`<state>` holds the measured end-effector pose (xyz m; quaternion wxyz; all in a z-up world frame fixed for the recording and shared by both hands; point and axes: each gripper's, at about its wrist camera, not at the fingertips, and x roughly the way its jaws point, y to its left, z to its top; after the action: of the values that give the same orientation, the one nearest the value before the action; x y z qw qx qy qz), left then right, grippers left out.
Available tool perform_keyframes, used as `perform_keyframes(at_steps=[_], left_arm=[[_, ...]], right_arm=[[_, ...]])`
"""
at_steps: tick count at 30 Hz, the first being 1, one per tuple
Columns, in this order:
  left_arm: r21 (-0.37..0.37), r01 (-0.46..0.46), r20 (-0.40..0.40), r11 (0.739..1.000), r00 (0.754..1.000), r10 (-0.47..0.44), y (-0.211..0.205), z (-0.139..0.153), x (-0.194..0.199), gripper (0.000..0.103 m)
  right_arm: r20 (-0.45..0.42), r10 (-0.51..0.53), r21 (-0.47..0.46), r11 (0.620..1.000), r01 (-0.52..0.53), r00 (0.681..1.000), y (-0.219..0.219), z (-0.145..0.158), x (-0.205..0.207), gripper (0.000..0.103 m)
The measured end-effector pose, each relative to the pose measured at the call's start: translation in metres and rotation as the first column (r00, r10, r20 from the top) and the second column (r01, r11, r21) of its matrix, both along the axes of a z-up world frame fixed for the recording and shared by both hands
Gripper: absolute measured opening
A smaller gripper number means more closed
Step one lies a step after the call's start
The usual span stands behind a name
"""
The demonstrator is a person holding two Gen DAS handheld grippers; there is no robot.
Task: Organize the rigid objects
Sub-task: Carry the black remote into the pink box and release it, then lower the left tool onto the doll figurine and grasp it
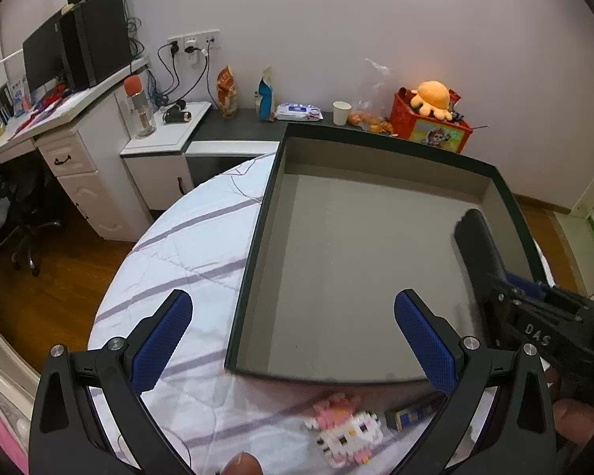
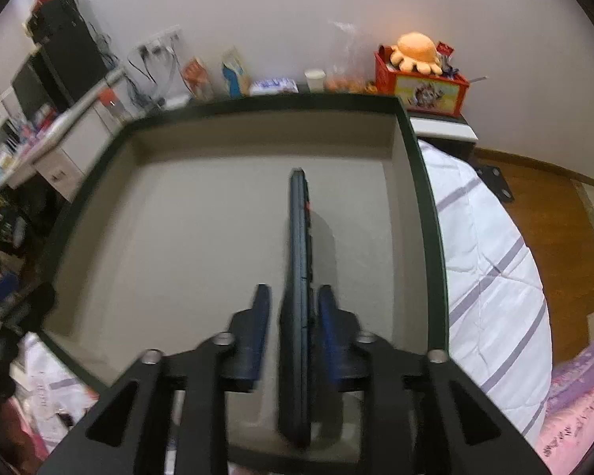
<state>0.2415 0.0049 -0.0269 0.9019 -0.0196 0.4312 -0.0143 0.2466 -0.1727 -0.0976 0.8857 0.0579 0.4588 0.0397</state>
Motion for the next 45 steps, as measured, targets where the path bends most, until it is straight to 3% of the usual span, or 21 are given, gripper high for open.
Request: perform_keyframes(at_steps=[1,2,3,14,23,33,40,45], left_arm=[[-0.001,0.001,0.008,1.0,1.0,-0.001,0.0,0.004,-0.005,0.103],[-0.001,0.001,0.014,1.0,1.0,-0.001,0.001,0.006,-0.01,0.103],[-0.002,0.001,0.024,1.0,1.0,-0.001,0.002,0.01,-0.016,0.103],[-0.033,0.02,0.062,0.999,0.998,-0.018,0.015,0.029,-0.084,0.103],[-0.01,0.002,0.026,1.0,1.0,-0.002,0.019,0.013,-0.132,0.103],[-0.021,0.0,0.01,1.0,1.0,0.0,0.024,0.003,-0.17,0.103],[-0.022,-0.003,-0.017,1.0,1.0,0.003,0.029,-0.006,-0.172,0.103],[-0.043,0.041,-0.033,0.998,0.999,-0.043,0.021,-0.012,-0.181,0.103]], right_arm=[[0.022,0.001,0.006,1.0,-0.001,1.0,0.0,0.006,-0.006,0.053],[0.049,-0.005,0.002,1.0,0.005,0.999,0.001,0.013,-0.011,0.081],[0.09,-0.01,-0.003,1.0,0.01,0.996,0.001,0.021,-0.02,0.088],[0.234,-0.037,0.081,0.997,0.019,0.971,-0.013,0.071,-0.117,0.089],[0.171,-0.068,0.103,0.993,0.051,0.983,-0.012,0.051,-0.192,0.089],[0.148,-0.057,0.105,0.994,0.041,0.987,-0.003,0.041,-0.216,0.089],[0.142,-0.058,0.106,0.993,0.043,0.988,-0.001,0.037,-0.22,0.089],[0.127,-0.059,0.107,0.993,0.045,0.99,-0.001,0.033,-0.218,0.089]])
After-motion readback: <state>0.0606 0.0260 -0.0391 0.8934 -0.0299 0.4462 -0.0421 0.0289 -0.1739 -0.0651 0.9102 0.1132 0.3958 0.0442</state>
